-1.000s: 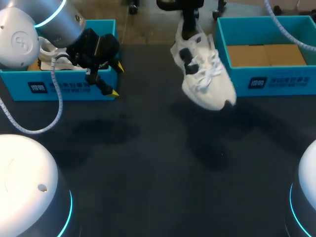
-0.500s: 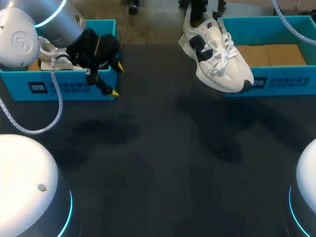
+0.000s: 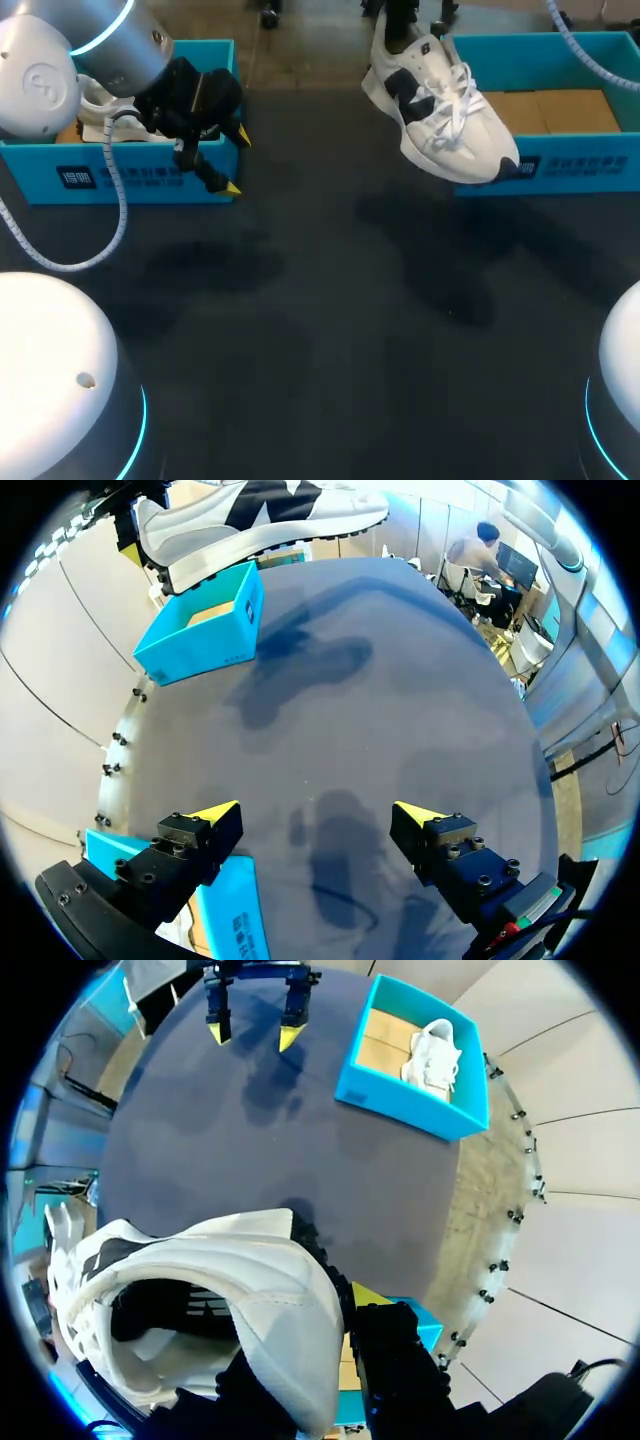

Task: Take the shoe out of the shoebox, open the shoe tongue, remove and reinsert the insole, then place the shoe into the shoebox

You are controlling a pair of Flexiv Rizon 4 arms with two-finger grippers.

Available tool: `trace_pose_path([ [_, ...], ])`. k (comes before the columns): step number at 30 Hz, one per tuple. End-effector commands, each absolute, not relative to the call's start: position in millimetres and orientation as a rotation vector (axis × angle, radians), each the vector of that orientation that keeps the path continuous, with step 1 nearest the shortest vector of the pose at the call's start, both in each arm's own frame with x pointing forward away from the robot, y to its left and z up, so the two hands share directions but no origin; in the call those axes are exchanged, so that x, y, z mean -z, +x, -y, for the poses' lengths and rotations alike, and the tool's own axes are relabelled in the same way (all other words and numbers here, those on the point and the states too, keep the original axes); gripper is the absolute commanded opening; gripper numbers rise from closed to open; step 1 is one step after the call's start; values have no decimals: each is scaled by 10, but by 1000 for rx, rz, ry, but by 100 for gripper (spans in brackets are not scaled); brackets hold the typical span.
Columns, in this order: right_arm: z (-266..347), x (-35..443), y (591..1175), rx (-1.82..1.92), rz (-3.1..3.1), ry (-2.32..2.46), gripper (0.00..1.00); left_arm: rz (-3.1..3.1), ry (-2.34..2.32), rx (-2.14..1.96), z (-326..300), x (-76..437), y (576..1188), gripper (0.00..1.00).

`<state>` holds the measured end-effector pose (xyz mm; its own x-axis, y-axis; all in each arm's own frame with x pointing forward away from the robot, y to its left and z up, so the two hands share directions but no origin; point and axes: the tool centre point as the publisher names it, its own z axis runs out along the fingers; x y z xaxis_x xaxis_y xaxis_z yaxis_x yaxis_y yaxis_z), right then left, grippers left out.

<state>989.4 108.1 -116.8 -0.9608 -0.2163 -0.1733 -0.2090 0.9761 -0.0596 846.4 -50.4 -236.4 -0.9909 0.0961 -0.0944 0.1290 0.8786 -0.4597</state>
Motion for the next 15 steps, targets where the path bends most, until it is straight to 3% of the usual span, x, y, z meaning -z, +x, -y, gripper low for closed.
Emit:
trace_pose_path([
  [1,-857,1126,9969,36,-2917,-318,0,-2979,179,730,506,2363,8463,100],
  [15,229,1090,10067,183,-2903,-241,0,-2979,179,730,506,2363,8463,100],
])
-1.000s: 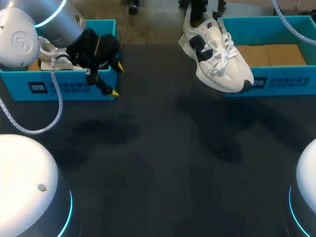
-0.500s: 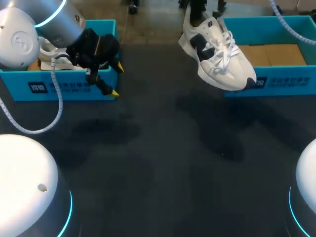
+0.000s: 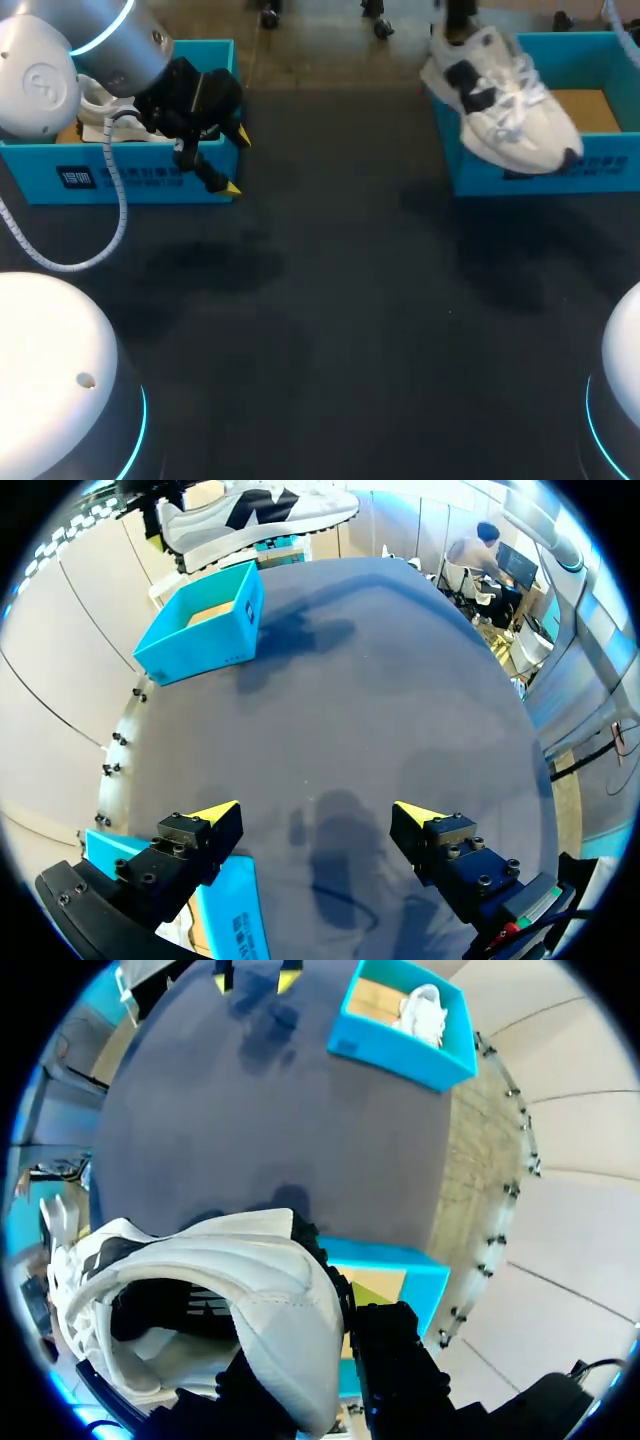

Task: Take the shoe out of the shoebox, open the shoe tongue, remove and reinsert the insole, then place the shoe into the shoebox

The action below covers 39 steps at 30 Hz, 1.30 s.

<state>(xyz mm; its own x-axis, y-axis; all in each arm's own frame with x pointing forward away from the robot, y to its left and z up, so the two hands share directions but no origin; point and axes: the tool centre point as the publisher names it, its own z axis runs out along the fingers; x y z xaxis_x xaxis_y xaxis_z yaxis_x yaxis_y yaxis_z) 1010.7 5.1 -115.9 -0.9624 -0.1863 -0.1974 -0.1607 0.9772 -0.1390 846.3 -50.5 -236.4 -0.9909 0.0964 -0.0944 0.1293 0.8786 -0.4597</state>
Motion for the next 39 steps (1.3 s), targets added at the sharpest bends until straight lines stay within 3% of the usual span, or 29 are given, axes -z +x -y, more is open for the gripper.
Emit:
trace_pose_path([
  [1,305,1079,10075,190,-2902,-228,0,-2979,179,730,506,2363,8463,100],
  [20,1542,1121,10307,353,-2856,-112,0,-2979,179,730,506,2363,8463,100],
  [39,1542,1121,10307,353,-2856,-112,0,-2979,179,730,506,2363,8463,100],
])
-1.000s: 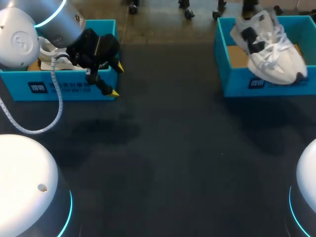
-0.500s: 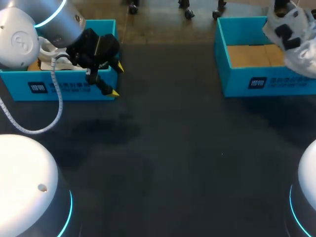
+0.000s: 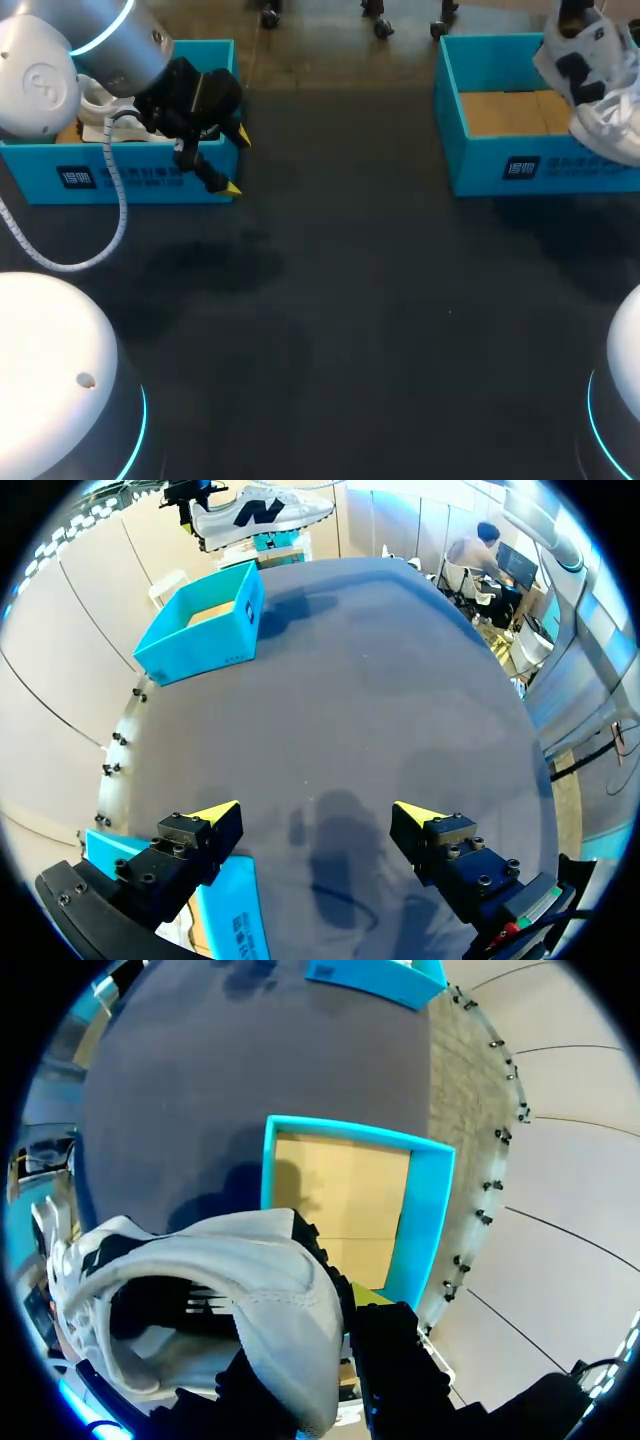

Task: Take the shoe out of the shoebox, open the shoe tongue, remove and reinsert the insole, then place the shoe into the shoebox

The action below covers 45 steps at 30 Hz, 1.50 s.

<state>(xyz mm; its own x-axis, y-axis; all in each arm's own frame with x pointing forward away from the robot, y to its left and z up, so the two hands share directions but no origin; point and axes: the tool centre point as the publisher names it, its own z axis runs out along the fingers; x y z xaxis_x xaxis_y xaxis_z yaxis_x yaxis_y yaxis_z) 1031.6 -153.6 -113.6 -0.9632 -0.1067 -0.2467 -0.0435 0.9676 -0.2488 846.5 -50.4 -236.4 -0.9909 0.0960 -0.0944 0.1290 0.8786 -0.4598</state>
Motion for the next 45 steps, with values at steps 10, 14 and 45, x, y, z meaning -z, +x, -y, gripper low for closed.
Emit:
trace_pose_path([
  [10,1798,1159,10468,305,-2865,-78,0,-2979,179,730,506,2363,8463,100],
  [14,1990,1217,10575,347,-2878,-62,0,-2979,179,730,506,2363,8463,100],
  [45,3189,1706,11119,396,-2854,410,0,-2979,179,730,506,2363,8463,100],
])
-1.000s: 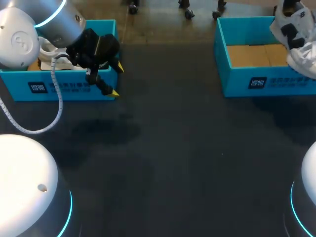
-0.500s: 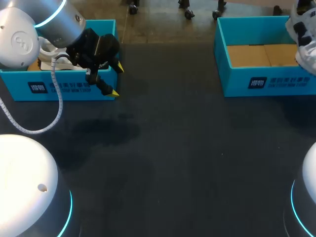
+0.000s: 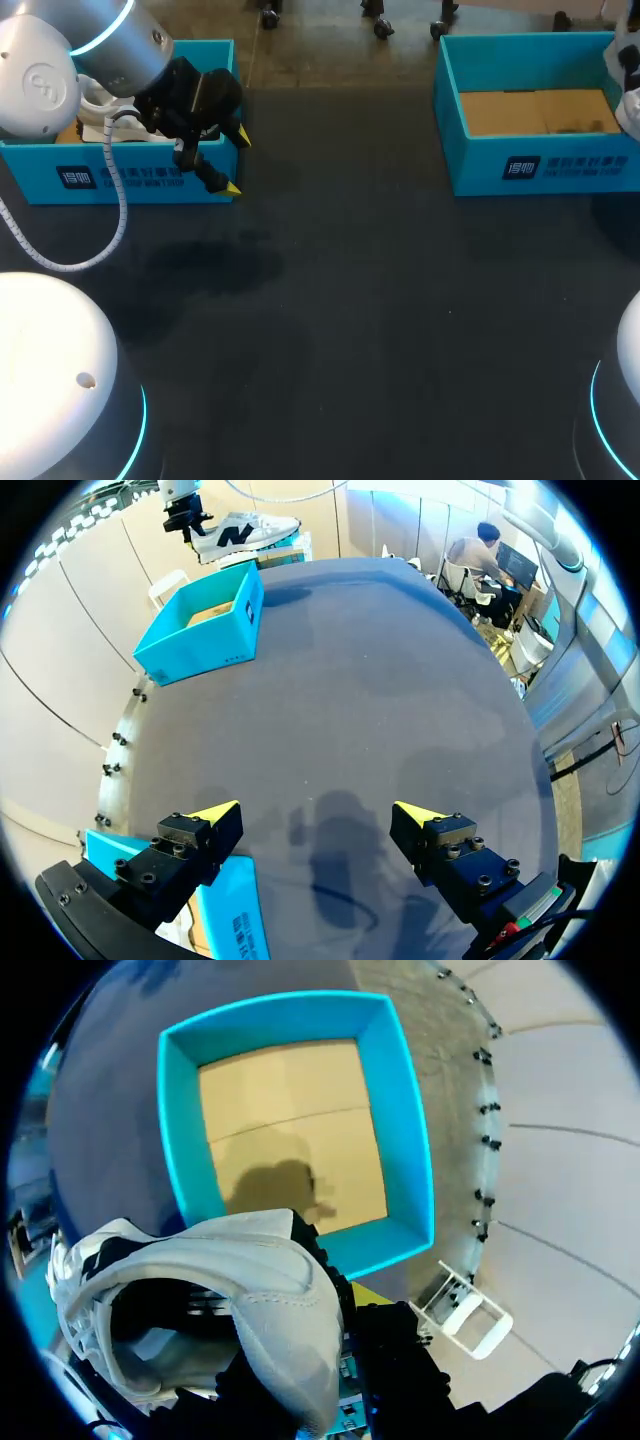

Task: Take the shoe out of the shoebox, open the shoe tongue, remove and reinsert the insole, then place the shoe into the shoebox

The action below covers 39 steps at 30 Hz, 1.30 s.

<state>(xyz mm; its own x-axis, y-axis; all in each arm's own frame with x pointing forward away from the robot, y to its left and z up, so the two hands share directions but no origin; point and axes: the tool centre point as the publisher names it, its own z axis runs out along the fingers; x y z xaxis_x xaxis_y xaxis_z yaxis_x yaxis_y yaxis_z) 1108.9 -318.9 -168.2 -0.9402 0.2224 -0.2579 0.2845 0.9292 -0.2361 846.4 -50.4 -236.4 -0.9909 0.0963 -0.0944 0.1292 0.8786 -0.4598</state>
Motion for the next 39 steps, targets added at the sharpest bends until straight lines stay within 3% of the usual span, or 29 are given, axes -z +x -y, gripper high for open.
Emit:
trace_pose_path([
  [1,3197,1712,11116,402,-2854,435,0,-2979,179,730,506,2363,8463,100],
  [21,3376,1608,10913,163,-2514,1326,0,-2979,179,730,506,2363,8463,100],
  [39,3516,1590,10684,289,-2209,1941,0,-2979,179,730,506,2363,8463,100],
])
